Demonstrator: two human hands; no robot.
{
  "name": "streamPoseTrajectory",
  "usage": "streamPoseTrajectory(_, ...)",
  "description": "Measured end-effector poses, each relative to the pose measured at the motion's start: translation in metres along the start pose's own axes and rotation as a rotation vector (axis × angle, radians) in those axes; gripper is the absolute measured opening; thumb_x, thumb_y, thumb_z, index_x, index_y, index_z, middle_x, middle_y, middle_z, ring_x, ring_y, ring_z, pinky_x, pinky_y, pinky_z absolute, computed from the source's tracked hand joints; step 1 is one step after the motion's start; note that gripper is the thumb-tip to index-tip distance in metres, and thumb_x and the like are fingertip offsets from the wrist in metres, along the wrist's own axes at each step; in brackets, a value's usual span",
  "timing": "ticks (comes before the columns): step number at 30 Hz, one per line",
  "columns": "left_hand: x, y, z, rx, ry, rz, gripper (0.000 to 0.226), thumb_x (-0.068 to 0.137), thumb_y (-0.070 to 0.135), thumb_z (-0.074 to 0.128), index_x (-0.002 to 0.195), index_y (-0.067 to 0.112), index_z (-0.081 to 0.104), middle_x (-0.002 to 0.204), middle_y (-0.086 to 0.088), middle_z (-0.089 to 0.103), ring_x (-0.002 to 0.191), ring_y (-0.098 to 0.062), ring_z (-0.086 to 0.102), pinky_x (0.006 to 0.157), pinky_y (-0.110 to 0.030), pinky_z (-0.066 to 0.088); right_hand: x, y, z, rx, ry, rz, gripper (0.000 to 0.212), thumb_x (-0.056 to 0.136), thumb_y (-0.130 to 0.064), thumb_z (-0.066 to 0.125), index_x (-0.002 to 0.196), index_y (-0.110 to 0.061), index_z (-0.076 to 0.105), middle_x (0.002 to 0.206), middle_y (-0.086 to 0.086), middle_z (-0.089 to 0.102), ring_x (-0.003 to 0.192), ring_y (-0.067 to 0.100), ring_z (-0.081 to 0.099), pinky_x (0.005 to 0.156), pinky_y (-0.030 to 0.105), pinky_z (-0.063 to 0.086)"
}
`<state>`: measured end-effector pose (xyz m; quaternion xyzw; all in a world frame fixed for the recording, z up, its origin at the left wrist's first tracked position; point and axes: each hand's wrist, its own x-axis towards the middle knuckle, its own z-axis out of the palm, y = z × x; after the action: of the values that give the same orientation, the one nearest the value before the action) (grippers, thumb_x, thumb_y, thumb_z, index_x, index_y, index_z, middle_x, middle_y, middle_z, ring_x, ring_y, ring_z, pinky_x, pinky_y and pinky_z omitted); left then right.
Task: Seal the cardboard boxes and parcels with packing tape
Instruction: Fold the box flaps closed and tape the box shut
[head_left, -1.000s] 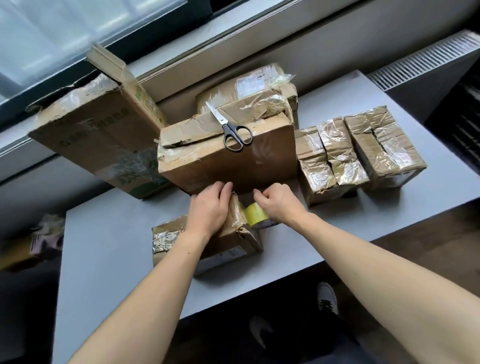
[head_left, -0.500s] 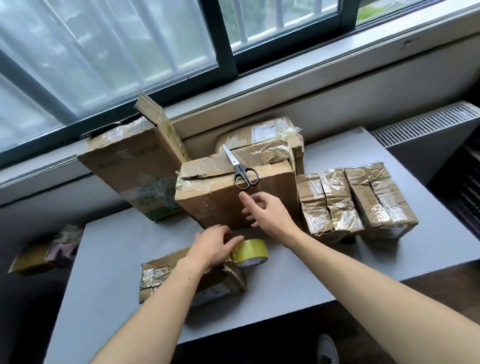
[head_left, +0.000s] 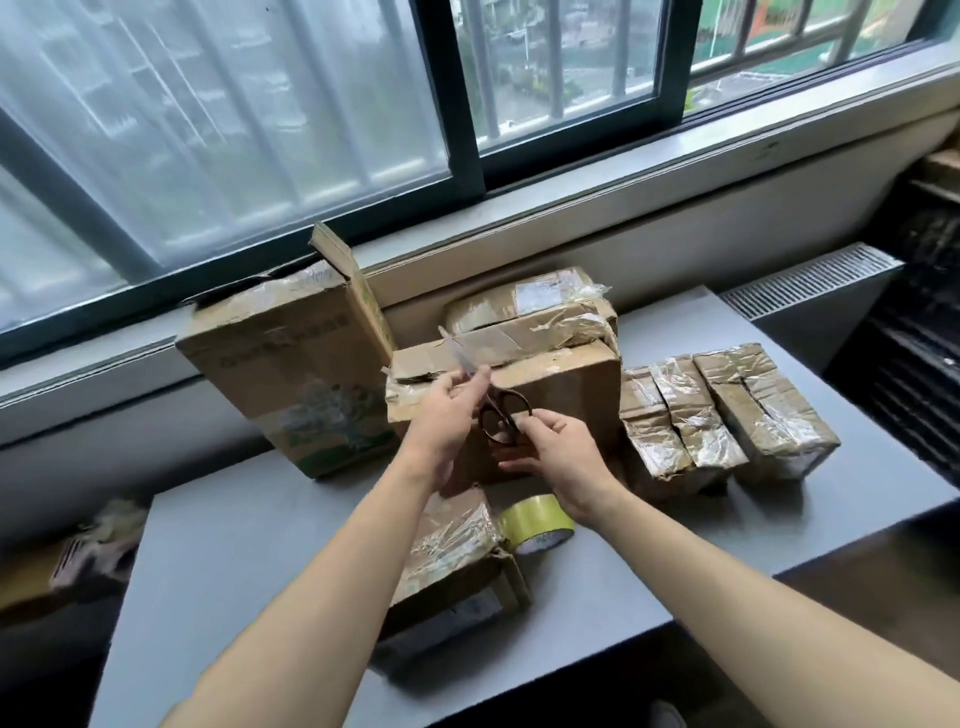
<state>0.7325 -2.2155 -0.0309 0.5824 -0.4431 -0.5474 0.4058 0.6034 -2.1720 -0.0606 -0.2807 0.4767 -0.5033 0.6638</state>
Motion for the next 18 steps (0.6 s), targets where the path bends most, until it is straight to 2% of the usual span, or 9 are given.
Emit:
streamPoseTrajectory(2, 0.0, 0.002, -0.009, -0.056, -0.09, 0.004, 0.005, 0.097, 0.015, 0.062, 0.099, 0.011, 0.065, 0.087, -0.005, 0.072, 0.074, -0.014, 0.068, 0.061, -0.02, 0.054, -0.011, 0.007, 0.009, 0.018, 0.005, -0.004, 0.021, 0.101, -0.002, 0.051, 0.093, -0.007, 0.07, 0.091, 0.015, 0.071, 0.076, 0.021, 0.07, 0.059, 0.026, 0.058)
streamPoseTrajectory(3, -0.001, 0.001, -0.016, -0.074, -0.157, 0.007, 0.004, 0.096, 0.01, 0.061, 0.096, 0.009, 0.066, 0.085, -0.006, 0.071, 0.073, -0.016, 0.067, 0.063, -0.021, 0.055, -0.015, 0.009, 0.012, 0.051, -0.003, 0.011, 0.019, 0.101, -0.004, 0.05, 0.099, -0.004, 0.069, 0.094, 0.016, 0.07, 0.078, 0.021, 0.069, 0.059, 0.026, 0.056)
streamPoseTrajectory(5, -0.006, -0.003, -0.029, -0.107, -0.323, -0.022, 0.006, 0.096, 0.006, 0.06, 0.096, 0.005, 0.066, 0.083, -0.006, 0.07, 0.075, -0.016, 0.067, 0.067, -0.022, 0.055, -0.026, 0.015, 0.017, 0.182, -0.044, 0.07, 0.028, 0.105, -0.019, 0.048, 0.116, 0.001, 0.065, 0.099, 0.017, 0.066, 0.08, 0.023, 0.065, 0.059, 0.025, 0.047)
streamPoseTrajectory(7, -0.013, -0.007, -0.039, -0.117, -0.476, -0.066, 0.008, 0.093, 0.008, 0.061, 0.099, 0.006, 0.066, 0.084, -0.004, 0.07, 0.077, -0.014, 0.067, 0.068, -0.021, 0.055, -0.04, 0.018, 0.015, 0.283, -0.108, 0.136, 0.034, 0.106, -0.026, 0.044, 0.124, -0.001, 0.059, 0.095, 0.015, 0.066, 0.076, 0.021, 0.064, 0.056, 0.024, 0.04)
streamPoseTrajectory(10, -0.019, -0.013, -0.045, -0.118, -0.683, -0.153, 0.015, 0.086, 0.016, 0.064, 0.099, 0.009, 0.067, 0.087, -0.005, 0.066, 0.079, -0.015, 0.064, 0.07, -0.024, 0.054, -0.06, 0.024, 0.008, 0.292, -0.177, 0.158, 0.024, 0.101, -0.015, 0.052, 0.122, -0.004, 0.056, 0.093, 0.013, 0.071, 0.077, 0.02, 0.07, 0.054, 0.021, 0.05)
streamPoseTrajectory(13, -0.016, -0.021, -0.039, 0.038, -0.848, -0.152, 0.023, 0.087, 0.023, 0.065, 0.105, 0.01, 0.069, 0.093, -0.006, 0.066, 0.081, -0.014, 0.063, 0.077, -0.025, 0.05, -0.073, 0.033, 0.0, 0.291, -0.217, 0.165, 0.029, 0.093, -0.012, 0.058, 0.121, -0.006, 0.055, 0.088, 0.011, 0.069, 0.073, 0.018, 0.07, 0.06, 0.022, 0.057)
streamPoseTrajectory(15, -0.011, -0.028, -0.03, 0.18, -0.842, -0.132, 0.031, 0.09, 0.033, 0.062, 0.109, 0.01, 0.07, 0.092, -0.003, 0.066, 0.08, -0.011, 0.06, 0.074, -0.022, 0.048, -0.08, 0.039, -0.006, 0.234, -0.168, 0.147, 0.031, 0.087, -0.016, 0.063, 0.116, -0.005, 0.056, 0.079, 0.008, 0.064, 0.066, 0.017, 0.066, 0.058, 0.022, 0.057)
streamPoseTrajectory(17, -0.004, -0.033, -0.018, 0.372, -0.681, -0.057, 0.034, 0.099, 0.04, 0.054, 0.107, 0.012, 0.071, 0.091, 0.0, 0.067, 0.08, -0.012, 0.058, 0.068, -0.022, 0.045, -0.085, 0.045, -0.013, 0.159, -0.086, 0.13, 0.039, 0.083, -0.023, 0.066, 0.115, -0.004, 0.056, 0.075, 0.009, 0.061, 0.063, 0.018, 0.062, 0.054, 0.022, 0.055)
streamPoseTrajectory(18, 0.002, -0.037, -0.012, 0.532, -0.58, 0.034, 0.032, 0.103, 0.037, 0.051, 0.107, 0.012, 0.071, 0.091, 0.0, 0.068, 0.082, -0.014, 0.058, 0.066, -0.023, 0.044, -0.088, 0.048, -0.018, 0.126, -0.06, 0.143, 0.043, 0.082, -0.027, 0.068, 0.116, -0.004, 0.056, 0.076, 0.01, 0.06, 0.063, 0.019, 0.061, 0.052, 0.023, 0.055)
